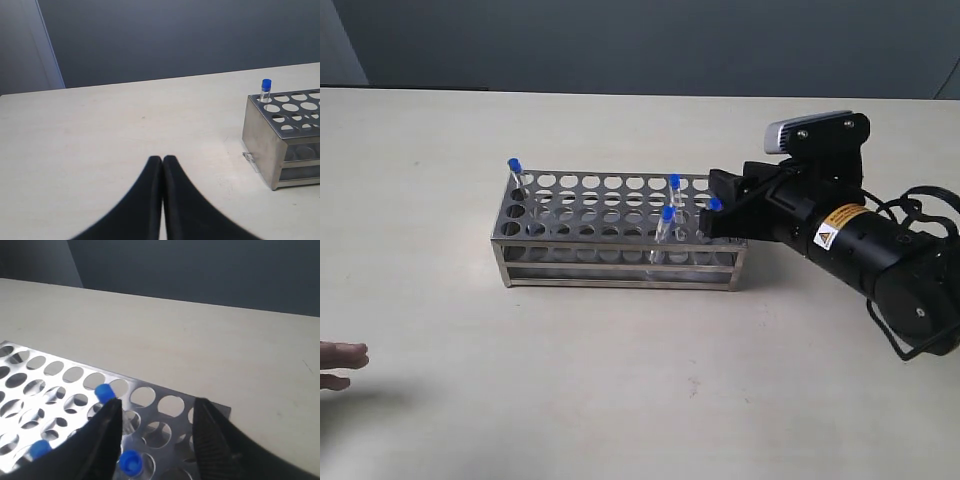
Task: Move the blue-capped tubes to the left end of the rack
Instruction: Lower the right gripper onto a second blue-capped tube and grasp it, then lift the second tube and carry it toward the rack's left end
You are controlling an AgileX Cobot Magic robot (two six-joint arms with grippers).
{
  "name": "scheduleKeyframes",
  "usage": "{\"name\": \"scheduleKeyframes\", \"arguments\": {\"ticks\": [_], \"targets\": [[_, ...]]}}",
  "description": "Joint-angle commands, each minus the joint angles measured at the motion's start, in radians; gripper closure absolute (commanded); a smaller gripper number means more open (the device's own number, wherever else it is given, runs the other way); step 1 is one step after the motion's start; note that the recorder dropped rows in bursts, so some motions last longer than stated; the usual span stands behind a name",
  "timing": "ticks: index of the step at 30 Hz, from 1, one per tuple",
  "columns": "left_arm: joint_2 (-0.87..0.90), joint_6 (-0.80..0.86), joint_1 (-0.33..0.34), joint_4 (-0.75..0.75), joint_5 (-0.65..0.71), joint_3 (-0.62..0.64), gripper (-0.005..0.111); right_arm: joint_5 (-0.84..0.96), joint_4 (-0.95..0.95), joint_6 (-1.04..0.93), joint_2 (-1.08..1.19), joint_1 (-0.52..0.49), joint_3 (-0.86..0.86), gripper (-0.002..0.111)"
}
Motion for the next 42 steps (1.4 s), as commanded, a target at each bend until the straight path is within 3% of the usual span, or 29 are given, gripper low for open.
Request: {"name": "scheduleKeyframes", "arguments": {"ticks": [1,22,33,36,42], "targets": [[0.003,-0.001,-0.004,-0.002,-0.012,-0.005,0.106,-0.013,-0.056,0.021,-0.007,-0.004,0.006,0.065],[0.003,-0.001,-0.004,-0.002,-0.012,-0.005,0.106,-0.074,-0.128,0.058,0.129,-0.004,-0.024,0.064],[0.003,-0.001,-0.004,-0.002,-0.012,-0.005,0.106,0.002,-0.115,0.054,0.169,-0.004,-0.093,0.065],[0.003,-0.001,-0.004,-0.002,-0.012,-0.005,0.106,0.020,-0.076,0.056,0.169,-0.004,-0.093,0.075],[0.003,-0.001,-0.004,-0.002,-0.012,-0.005,0.106,0.023,-0.074,0.062,0.169,-0.004,-0.093,0.109]]}}
